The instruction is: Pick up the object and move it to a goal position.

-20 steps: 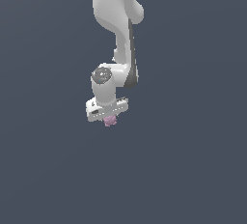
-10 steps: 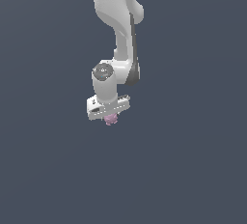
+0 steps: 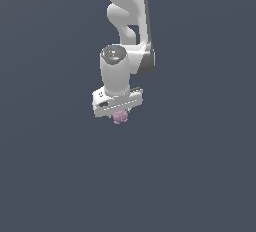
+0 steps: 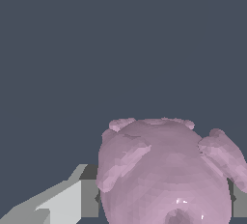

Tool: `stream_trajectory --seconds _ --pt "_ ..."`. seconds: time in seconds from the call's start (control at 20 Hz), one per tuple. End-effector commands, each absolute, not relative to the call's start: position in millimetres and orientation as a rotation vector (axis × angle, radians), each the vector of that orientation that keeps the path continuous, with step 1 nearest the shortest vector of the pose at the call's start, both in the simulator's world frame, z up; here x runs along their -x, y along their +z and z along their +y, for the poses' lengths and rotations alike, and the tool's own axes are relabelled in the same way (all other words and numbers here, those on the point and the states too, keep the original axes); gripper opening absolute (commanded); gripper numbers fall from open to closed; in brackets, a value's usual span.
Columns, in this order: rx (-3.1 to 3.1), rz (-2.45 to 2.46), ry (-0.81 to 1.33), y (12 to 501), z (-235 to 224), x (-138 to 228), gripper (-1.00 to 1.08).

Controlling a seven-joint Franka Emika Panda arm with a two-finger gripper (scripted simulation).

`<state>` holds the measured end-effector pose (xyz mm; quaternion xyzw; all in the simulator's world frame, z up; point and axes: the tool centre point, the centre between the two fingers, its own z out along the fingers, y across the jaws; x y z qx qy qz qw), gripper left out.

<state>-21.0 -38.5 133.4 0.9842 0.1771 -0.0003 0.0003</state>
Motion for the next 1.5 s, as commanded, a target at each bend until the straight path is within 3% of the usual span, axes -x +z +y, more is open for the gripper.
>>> stream_trajectory --seconds 0.0,0.85,1.45 --pt "-3.091 0.557 0.000 160 -28 17 -1.00" --pt "-3.091 0.558 0.000 338 41 -12 -1.00" --pt "-3.092 0.558 0.000 399 65 -26 -1.00"
